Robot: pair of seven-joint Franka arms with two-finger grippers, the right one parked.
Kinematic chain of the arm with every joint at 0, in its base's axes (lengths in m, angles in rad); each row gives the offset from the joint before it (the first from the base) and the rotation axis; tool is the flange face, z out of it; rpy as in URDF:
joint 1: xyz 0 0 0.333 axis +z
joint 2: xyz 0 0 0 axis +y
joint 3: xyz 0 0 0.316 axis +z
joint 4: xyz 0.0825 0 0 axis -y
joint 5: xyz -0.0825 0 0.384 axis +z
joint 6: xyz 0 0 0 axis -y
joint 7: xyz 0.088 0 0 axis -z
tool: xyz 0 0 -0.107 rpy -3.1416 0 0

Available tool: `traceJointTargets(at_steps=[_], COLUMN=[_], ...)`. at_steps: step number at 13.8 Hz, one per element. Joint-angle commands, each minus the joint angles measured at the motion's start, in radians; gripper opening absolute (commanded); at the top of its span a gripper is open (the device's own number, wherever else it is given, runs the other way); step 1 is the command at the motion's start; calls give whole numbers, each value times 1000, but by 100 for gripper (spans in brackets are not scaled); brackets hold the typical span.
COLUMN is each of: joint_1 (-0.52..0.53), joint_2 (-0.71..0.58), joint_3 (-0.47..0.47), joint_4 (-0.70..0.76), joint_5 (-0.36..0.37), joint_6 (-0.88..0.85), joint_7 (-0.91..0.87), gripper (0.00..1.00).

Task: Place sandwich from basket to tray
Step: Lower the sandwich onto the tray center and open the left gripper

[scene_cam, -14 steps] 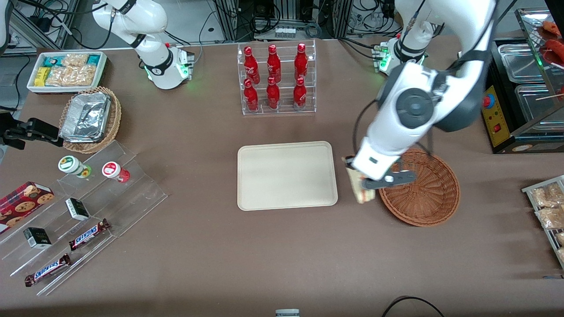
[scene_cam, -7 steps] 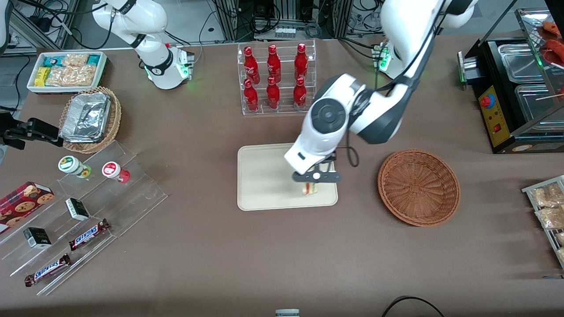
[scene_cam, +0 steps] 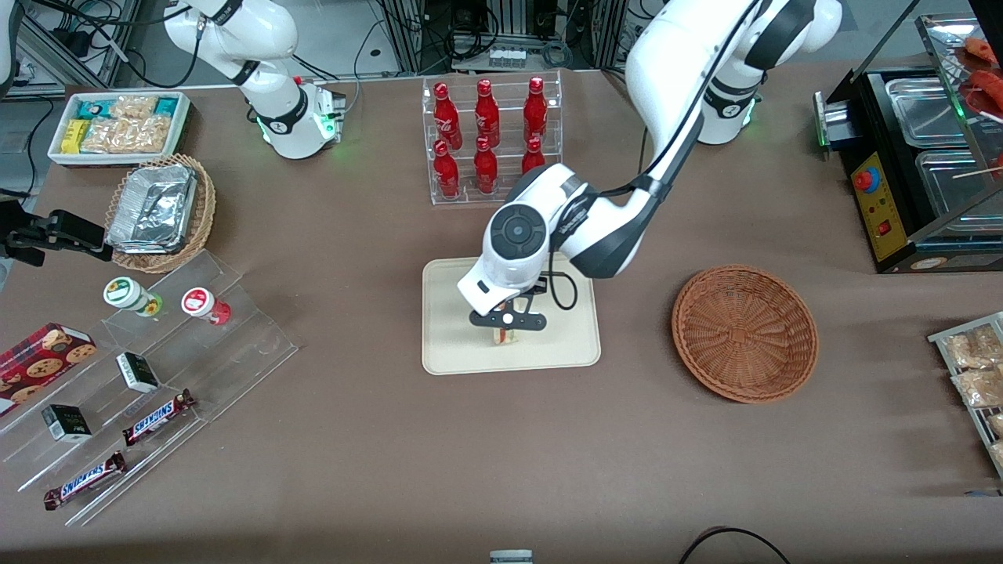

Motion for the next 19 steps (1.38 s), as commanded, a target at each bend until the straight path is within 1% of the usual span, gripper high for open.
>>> traceJointTargets(at_steps=[1,2,6,12,13,14,15,17,19], joint_1=[-21,-24,-40,-50,-50,-50,-48,-45,-41], joint_2=[38,38,50,76,82,82,78,64,18], joint_3=[8,8,8,8,8,8,8,14,40], joint_4=[22,9,-22,-24,-24,-24,-24,-16,-13], joint_5=[22,34,37,45,44,44,44,45,47], joint_6=[1,7,48,48,48,48,47,38,19], joint_7=[-16,-19,-22,-126,-126,-123,-118,-123,-125], gripper=[0,0,0,0,16,73,99,100,100])
